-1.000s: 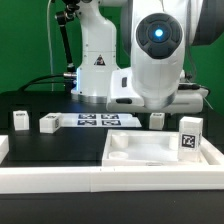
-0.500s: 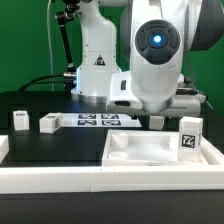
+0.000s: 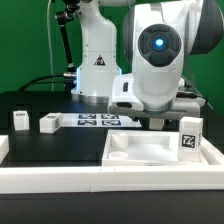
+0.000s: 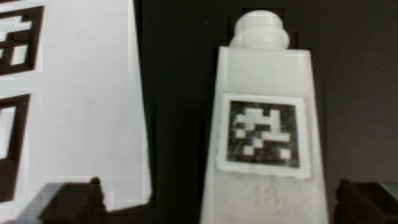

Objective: Assemble square table

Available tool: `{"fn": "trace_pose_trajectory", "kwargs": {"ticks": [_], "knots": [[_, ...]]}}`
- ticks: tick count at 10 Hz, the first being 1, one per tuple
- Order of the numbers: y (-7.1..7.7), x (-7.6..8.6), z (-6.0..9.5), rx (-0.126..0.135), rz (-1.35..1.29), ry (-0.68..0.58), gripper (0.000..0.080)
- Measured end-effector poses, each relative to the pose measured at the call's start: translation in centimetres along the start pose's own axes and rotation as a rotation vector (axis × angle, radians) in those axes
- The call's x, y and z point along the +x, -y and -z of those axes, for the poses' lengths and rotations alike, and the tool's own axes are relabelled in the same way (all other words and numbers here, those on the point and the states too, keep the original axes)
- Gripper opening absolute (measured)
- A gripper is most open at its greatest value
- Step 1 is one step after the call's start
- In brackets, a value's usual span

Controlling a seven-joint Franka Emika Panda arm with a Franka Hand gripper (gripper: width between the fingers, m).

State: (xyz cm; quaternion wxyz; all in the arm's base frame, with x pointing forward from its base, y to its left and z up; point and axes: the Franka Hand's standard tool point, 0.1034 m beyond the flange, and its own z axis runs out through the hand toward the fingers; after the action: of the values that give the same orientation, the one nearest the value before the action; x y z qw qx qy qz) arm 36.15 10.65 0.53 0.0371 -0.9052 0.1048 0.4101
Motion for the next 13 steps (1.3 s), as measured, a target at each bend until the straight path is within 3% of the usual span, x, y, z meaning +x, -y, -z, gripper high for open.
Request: {"fn": "trace_pose_trajectory", "kwargs": {"ticks": [4,7,11,13], "knots": [[0.8,-0.4,-0.8,-0.01,-0.002,0.001,0.0649],[0.8,-0.4,-0.8,-0.009,-0.002,0.0,0.0287],[0.8,-0.3,-0.6,-0.009,0.003,-0.002,0.0288],[0.4,-0.2,0.2,-0.007,0.032,-0.004,0.0288]]}}
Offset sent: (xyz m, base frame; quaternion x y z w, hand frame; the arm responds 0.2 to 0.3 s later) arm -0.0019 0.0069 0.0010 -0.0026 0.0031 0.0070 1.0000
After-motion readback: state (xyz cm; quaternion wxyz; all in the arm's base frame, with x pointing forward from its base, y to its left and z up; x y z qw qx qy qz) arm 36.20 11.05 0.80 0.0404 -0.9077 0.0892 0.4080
